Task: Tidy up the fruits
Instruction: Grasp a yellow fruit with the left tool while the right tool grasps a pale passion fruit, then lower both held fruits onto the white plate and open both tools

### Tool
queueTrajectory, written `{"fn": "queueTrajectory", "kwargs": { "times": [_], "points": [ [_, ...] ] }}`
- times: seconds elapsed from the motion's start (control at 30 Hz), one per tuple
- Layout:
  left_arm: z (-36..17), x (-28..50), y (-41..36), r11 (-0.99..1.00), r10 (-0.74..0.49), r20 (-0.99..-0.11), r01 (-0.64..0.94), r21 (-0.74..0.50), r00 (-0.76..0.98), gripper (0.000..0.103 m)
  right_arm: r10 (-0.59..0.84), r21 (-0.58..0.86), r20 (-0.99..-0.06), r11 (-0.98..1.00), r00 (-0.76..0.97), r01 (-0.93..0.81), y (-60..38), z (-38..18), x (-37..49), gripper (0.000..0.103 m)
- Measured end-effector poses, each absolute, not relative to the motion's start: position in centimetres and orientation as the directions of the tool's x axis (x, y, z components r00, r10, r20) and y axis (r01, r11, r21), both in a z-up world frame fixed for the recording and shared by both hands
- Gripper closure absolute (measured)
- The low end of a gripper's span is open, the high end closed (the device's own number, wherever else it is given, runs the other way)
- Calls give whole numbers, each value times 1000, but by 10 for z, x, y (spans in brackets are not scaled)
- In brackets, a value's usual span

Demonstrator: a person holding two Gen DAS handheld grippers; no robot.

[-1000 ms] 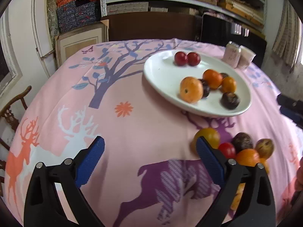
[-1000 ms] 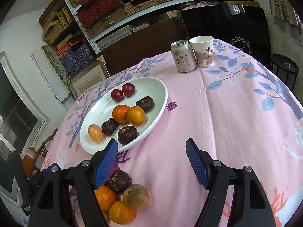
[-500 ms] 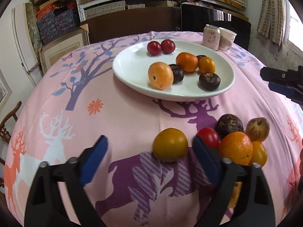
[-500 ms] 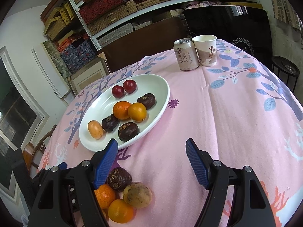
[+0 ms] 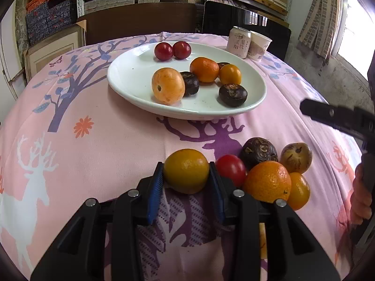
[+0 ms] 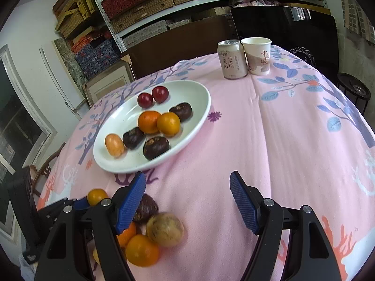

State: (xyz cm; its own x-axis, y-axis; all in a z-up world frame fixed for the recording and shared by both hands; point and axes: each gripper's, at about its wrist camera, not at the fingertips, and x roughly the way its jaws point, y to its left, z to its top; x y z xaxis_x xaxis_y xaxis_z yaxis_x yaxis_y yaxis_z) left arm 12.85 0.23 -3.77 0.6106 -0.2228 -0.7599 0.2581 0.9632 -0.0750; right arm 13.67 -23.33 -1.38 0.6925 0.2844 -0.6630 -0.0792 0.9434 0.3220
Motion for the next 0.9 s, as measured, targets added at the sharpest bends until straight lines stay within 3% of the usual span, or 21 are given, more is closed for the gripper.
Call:
{"fn": "queueTrajectory", "kwargs": {
  "times": [0.27,0.33,0.57,0.8,0.9],
  "points": [
    [-29,130,17,983,-153,-749,175,-50,645,66,257,248,-695,962,671,-112,-221,-28,112,29],
    [-28,130,19,984,-147,-750,170,-46,645,66,249,214,-703,967,666,-135,-212,-30,112,36],
    [-34,130,18,985,-137,-764,171,-35,630,66,292,244,-708,956,643,-164,-208,-34,112,42],
    [-37,130,16,985,-129,-766,173,-24,630,66,359,294,-714,933,601,-209,-200,-38,110,63],
    [-37,130,15,985,-127,-765,174,-19,632,66,361,298,-710,932,604,-206,-200,-39,109,63]
  ]
}}
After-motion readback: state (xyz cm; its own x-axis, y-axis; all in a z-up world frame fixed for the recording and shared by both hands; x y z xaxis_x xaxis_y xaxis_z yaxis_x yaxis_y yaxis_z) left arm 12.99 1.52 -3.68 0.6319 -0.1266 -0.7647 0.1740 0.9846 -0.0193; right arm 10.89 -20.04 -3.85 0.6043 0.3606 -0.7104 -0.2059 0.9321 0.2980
